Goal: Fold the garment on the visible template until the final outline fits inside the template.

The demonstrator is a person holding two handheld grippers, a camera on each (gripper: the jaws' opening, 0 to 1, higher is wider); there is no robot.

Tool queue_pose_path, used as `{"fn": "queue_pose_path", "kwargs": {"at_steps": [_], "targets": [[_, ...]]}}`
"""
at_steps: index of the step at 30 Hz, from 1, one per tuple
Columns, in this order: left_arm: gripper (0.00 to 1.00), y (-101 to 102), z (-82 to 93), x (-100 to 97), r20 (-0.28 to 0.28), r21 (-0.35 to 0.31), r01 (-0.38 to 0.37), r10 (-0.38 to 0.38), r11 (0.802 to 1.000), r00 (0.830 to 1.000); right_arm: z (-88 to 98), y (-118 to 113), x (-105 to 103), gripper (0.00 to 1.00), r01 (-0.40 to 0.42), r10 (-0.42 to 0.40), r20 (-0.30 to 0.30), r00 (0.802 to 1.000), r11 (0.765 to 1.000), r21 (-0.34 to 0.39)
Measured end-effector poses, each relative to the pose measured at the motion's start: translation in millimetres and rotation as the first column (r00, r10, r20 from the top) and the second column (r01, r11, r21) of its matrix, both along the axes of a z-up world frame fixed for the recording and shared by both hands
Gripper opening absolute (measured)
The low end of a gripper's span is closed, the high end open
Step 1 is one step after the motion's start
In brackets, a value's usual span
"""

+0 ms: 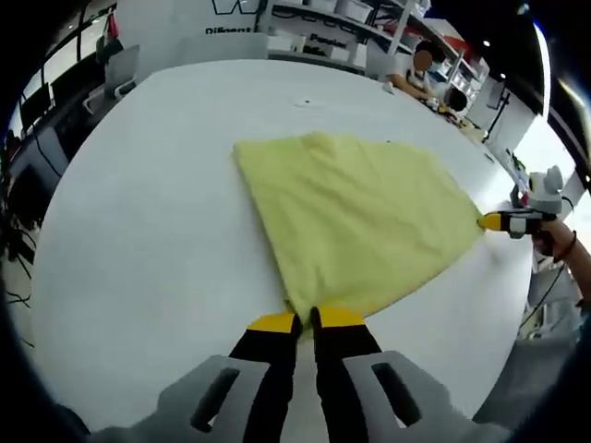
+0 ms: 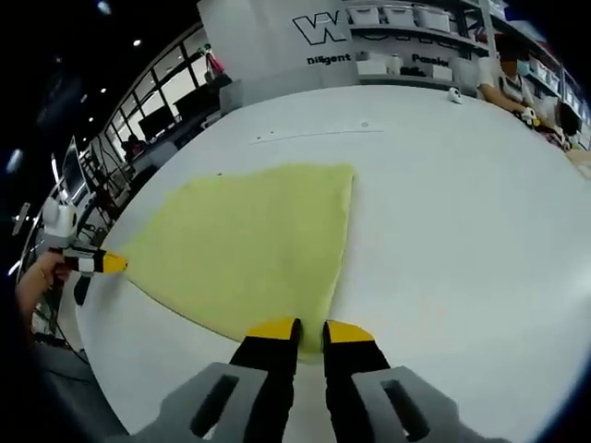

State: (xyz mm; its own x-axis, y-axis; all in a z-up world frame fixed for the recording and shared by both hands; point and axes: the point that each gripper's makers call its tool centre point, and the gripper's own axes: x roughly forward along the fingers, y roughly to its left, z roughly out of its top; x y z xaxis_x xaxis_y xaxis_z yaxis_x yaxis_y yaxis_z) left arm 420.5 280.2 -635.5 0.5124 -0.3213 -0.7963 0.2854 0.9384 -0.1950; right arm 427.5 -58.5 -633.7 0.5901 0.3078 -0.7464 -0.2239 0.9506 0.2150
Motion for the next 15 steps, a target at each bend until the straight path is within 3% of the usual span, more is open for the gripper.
{"fn": "queue_pose_path", "kwargs": {"at_steps": [6, 15], "targets": [[0.01, 0.0, 0.9, -6.5, -0.006, 0.017, 0.031, -0.031, 0.999, 1.0, 0.8, -0.6, -2.3, 0.01, 0.002, -0.002, -0.005, 1.0, 1.0, -0.003], [0.01, 8.3, 0.3, -24.0, -0.015, 0.016, 0.01, -0.009, 1.0, 1.0, 0.3, 7.1, -20.0, 0.0, -0.019, 0.019, -0.023, 1.0, 1.0, 0.014]]}}
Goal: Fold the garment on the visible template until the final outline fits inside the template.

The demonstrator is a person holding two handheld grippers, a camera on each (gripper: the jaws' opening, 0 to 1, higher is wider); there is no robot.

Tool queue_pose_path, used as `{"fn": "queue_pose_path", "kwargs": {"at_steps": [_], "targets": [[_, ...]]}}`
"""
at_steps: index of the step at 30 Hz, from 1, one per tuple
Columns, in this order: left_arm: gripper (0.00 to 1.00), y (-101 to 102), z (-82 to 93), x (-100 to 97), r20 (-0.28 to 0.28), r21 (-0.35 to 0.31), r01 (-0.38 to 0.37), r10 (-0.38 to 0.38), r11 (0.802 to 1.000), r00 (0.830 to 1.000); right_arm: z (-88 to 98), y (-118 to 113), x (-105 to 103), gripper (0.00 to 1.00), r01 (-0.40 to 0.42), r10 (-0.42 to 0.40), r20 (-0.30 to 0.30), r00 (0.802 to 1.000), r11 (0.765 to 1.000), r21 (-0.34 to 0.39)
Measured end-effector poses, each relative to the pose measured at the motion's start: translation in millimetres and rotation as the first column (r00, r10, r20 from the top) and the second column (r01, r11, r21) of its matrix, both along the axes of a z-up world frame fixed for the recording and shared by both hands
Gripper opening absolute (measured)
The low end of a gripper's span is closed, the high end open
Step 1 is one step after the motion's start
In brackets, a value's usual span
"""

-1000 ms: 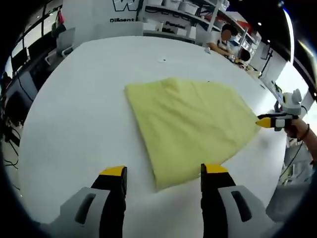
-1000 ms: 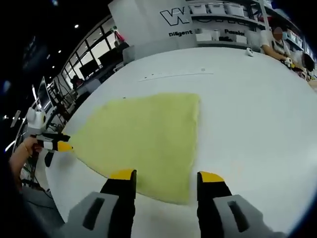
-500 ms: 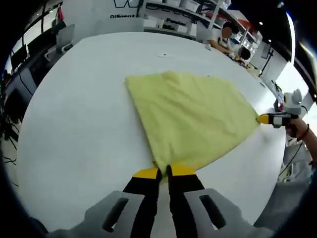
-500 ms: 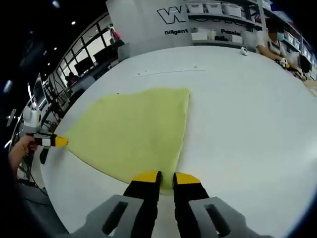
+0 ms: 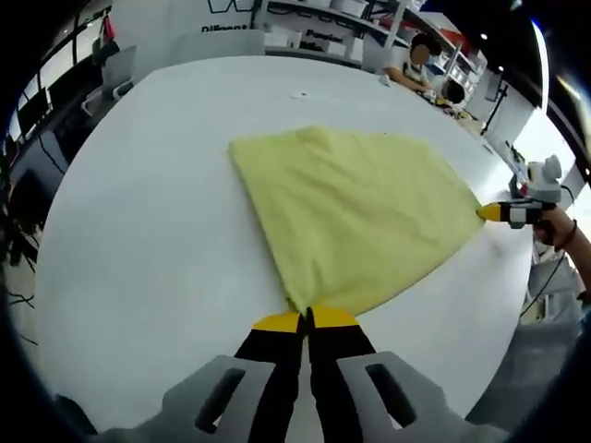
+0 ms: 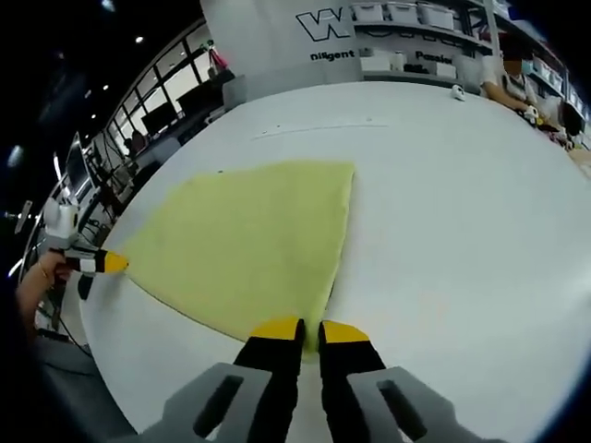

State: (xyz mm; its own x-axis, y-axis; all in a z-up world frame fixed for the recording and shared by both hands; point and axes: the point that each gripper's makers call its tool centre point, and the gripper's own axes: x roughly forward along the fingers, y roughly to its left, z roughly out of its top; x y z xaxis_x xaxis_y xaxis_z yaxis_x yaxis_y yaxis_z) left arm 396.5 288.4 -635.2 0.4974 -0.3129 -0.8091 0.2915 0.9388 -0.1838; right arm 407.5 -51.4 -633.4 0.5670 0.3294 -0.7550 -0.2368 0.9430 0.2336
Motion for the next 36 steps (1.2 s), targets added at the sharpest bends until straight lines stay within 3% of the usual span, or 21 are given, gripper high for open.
{"fn": "queue_pose_path", "kwargs": {"at_steps": [18, 36], "targets": [[0.01, 14.5, -0.1, -39.0, 0.009, 0.039, -0.039, 0.039, 0.998, 0.999, -2.4, 7.1, -31.4, 0.0, -0.033, 0.033, -0.007, 0.999, 0.999, 0.003], [0.01, 18.6, 0.6, -52.5, 0.043, 0.097, -0.021, 0.017, 0.995, 0.999, -5.0, 4.5, -49.2, 0.0, -0.017, 0.018, -0.015, 1.0, 0.999, 0.029]]}}
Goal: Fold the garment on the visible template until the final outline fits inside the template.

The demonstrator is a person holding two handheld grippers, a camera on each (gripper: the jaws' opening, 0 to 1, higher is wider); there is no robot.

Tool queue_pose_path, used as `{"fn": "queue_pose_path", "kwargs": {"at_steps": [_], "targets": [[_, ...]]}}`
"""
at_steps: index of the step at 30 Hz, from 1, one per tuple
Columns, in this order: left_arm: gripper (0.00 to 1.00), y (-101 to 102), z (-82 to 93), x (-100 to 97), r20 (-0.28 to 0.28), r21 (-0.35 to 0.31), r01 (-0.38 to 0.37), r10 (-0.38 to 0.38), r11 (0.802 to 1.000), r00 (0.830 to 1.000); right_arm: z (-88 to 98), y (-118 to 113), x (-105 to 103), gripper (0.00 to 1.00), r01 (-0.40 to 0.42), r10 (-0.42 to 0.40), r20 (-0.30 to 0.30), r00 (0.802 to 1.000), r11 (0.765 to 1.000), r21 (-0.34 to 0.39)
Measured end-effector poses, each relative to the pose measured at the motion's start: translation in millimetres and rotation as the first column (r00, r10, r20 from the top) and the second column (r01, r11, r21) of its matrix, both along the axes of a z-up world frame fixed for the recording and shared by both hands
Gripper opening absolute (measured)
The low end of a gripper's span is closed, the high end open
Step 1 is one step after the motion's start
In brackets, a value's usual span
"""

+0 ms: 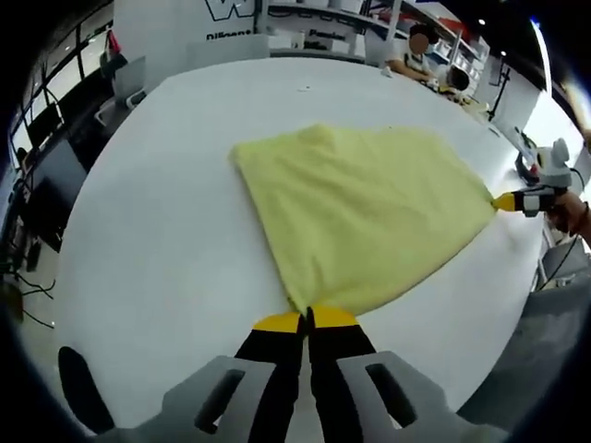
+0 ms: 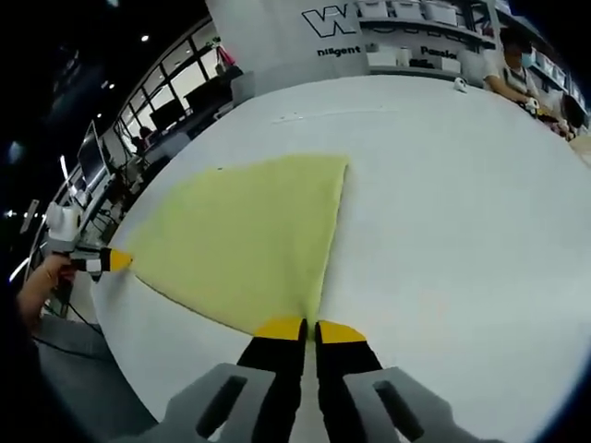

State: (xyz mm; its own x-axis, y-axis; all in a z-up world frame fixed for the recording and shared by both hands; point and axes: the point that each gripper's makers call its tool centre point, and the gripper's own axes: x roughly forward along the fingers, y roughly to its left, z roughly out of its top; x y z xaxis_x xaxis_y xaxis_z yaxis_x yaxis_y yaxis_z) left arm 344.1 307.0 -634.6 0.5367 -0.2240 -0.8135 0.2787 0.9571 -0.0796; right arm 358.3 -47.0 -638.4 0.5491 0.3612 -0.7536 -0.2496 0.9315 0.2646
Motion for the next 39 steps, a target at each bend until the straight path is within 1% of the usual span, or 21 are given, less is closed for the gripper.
{"fn": "queue_pose_path", "kwargs": {"at_steps": [5, 6, 8, 9, 10, 11, 12, 15, 16, 17, 19, 20, 21, 22, 24, 25, 27, 30, 33, 35, 39], "targets": [[0.02, 0.6, 0.3, 1.2, 0.009, -0.009, -0.009, 0.009, 1.0, 1.0, -1.9, 1.8, -0.3, 0.0, -0.012, 0.012, 0.003, 1.0, 1.0, -0.016], [0.03, 0.9, 0.4, 1.5, 0.011, -0.011, -0.014, 0.015, 1.0, 1.0, -1.7, 2.0, -0.1, 0.0, -0.028, 0.028, 0.008, 1.0, 0.999, -0.03], [0.04, 1.8, 0.5, 2.2, 0.014, -0.012, -0.021, 0.021, 1.0, 1.0, 0.1, 3.0, 0.9, 0.0, -0.093, 0.095, 0.031, 0.995, 0.993, -0.067], [0.05, 2.2, 0.7, 2.0, -0.002, -0.031, -0.073, 0.073, 0.997, 0.997, 0.6, 3.5, 0.9, 0.0, -0.095, 0.097, 0.035, 0.995, 0.993, -0.07], [0.07, 2.6, 2.1, 3.7, 0.007, -0.021, -0.062, 0.062, 0.998, 0.998, 0.8, 1.2, 2.3, 0.03, -0.066, 0.069, 0.039, 0.997, 0.995, -0.079], [0.1, 3.3, 3.2, 4.4, 0.017, -0.002, -0.06, 0.06, 0.998, 0.998, 1.5, 0.0, 3.3, 0.07, -0.057, 0.061, 0.046, 0.997, 0.995, -0.082], [0.12, 7.0, 5.1, 5.8, 0.034, 0.036, -0.059, 0.057, 0.998, 0.998, 6.2, -1.0, 5.5, 0.12, -0.033, 0.038, 0.072, 0.997, 0.997, -0.069], [0.18, 7.9, 12.2, 9.6, 0.068, 0.023, -0.076, 0.074, 0.997, 0.995, 16.3, 1.8, 7.2, 0.21, -0.018, 0.022, 0.108, 0.994, 0.999, -0.034], [0.24, 6.3, 18.6, 11.5, 0.087, -0.015, -0.093, 0.094, 0.996, 0.992, 22.0, 4.4, 8.0, 0.25, -0.025, 0.028, 0.131, 0.991, 0.999, -0.024], [0.3, 4.6, 21.0, 13.0, 0.099, -0.034, -0.099, 0.102, 0.995, 0.99, 25.4, 5.2, 8.5, 0.33, -0.027, 0.029, 0.144, 0.989, 0.999, -0.022], [0.41, -4.0, 35.1, 14.7, 0.145, -0.112, -0.103, 0.119, 0.988, 0.982, 32.8, 6.1, 8.2, 0.47, -0.019, 0.024, 0.172, 0.985, 0.999, -0.029], [0.44, -6.5, 39.0, 14.0, 0.154, -0.127, -0.094, 0.113, 0.987, 0.981, 35.6, 7.1, 7.8, 0.55, -0.018, 0.023, 0.182, 0.983, 0.999, -0.028], [0.46, -7.4, 41.6, 12.1, 0.154, -0.131, -0.088, 0.108, 0.987, 0.982, 39.2, 9.0, 7.2, 0.59, -0.019, 0.023, 0.196, 0.98, 1.0, -0.024], [0.5, -7.9, 44.9, 10.1, 0.159, -0.13, -0.085, 0.106, 0.988, 0.982, 43.2, 12.1, 5.1, 0.62, -0.027, 0.031, 0.209, 0.977, 0.999, -0.021], [0.57, -8.5, 50.7, 7.8, 0.179, -0.119, -0.072, 0.093, 0.99, 0.979, 47.5, 16.8, 0.0, 0.65, -0.04, 0.042, 0.215, 0.976, 0.999, -0.016], [0.63, -8.4, 53.6, 6.8, 0.191, -0.117, -0.071, 0.093, 0.991, 0.977, 48.7, 18.4, -2.1, 0.66, -0.044, 0.047, 0.217, 0.975, 0.999, -0.016], [0.7, -9.4, 56.5, 4.3, 0.195, -0.121, -0.069, 0.092, 0.99, 0.977, 52.0, 21.5, -7.0, 0.71, -0.051, 0.054, 0.226, 0.973, 0.999, -0.017], [0.72, -11.9, 60.4, -2.7, 0.2, -0.129, -0.064, 0.089, 0.99, 0.976, 57.1, 25.9, -14.3, 0.77, -0.059, 0.061, 0.234, 0.97, 0.998, -0.019], [0.76, -13.2, 61.0, -8.7, 0.194, -0.126, -0.059, 0.083, 0.99, 0.977, 61.0, 29.4, -21.9, 0.81, -0.069, 0.072, 0.234, 0.97, 0.997, -0.02], [0.79, -15.0, 63.1, -13.1, 0.193, -0.138, -0.056, 0.082, 0.989, 0.978, 63.6, 31.1, -25.8, 0.84, -0.076, 0.079, 0.238, 0.968, 0.997, -0.023], [0.83, -13.4, 68.6, -20.4, 0.206, -0.141, -0.057, 0.086, 0.988, 0.975, 69.7, 35.2, -33.3, 0.88, -0.082, 0.084, 0.249, 0.965, 0.996, -0.017]]}}
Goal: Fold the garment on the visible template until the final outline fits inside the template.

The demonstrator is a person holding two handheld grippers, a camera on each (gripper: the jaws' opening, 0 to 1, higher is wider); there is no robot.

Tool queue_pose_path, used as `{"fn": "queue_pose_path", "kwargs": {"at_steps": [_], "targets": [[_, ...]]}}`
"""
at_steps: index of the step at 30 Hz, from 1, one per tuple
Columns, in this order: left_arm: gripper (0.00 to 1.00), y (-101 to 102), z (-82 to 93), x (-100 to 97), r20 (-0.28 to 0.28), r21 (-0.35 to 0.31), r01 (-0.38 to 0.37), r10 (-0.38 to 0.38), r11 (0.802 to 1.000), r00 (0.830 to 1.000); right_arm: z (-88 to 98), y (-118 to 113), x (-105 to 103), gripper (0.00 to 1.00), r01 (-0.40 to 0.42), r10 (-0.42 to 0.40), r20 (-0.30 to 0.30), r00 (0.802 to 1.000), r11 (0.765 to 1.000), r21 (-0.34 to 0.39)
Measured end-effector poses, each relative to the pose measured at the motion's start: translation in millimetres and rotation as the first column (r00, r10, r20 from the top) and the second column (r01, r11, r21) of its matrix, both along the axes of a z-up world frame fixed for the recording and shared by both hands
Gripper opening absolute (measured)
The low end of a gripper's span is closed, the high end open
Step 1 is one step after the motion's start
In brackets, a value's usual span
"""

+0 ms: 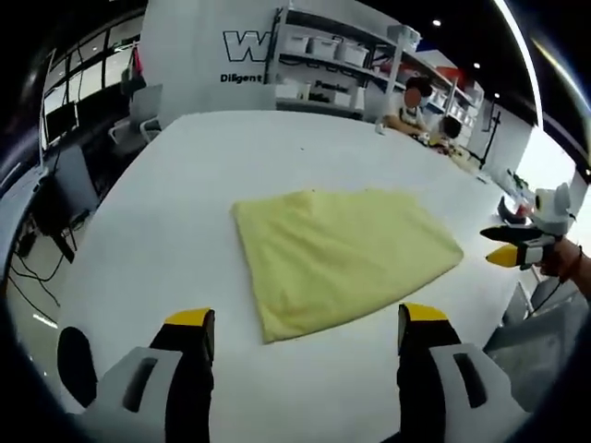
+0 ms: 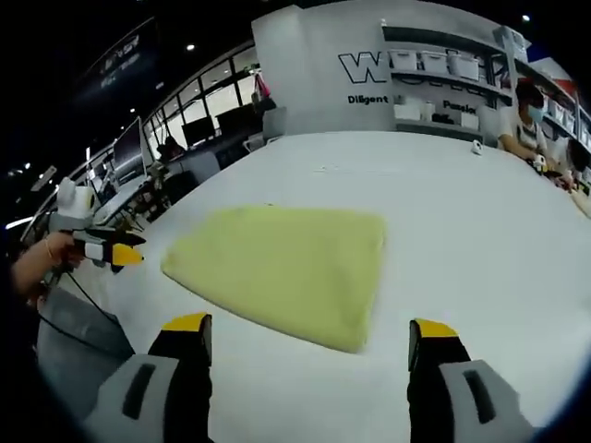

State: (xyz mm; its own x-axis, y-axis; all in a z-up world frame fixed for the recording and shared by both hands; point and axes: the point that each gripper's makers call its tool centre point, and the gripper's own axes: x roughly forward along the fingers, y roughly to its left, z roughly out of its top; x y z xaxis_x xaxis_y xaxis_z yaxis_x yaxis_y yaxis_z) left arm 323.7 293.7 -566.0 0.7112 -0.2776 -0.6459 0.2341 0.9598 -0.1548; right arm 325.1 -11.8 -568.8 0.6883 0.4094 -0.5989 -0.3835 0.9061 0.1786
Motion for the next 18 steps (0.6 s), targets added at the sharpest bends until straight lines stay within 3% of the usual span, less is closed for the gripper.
{"fn": "queue_pose_path", "kwargs": {"at_steps": [8, 18], "targets": [[0.89, 6.6, 11.4, -14.2, 0.024, -0.003, -0.02, 0.02, 1.0, 1.0, 9.6, 7.1, -12.0, 0.99, -0.01, 0.009, 0.031, 0.999, 1.0, 0.009], [0.97, 5.6, 17.0, -24.1, 0.034, -0.007, -0.021, 0.021, 1.0, 0.999, 8.9, 2.7, -29.6, 0.99, 0.01, -0.01, 0.003, 1.0, 1.0, 0.008]]}}
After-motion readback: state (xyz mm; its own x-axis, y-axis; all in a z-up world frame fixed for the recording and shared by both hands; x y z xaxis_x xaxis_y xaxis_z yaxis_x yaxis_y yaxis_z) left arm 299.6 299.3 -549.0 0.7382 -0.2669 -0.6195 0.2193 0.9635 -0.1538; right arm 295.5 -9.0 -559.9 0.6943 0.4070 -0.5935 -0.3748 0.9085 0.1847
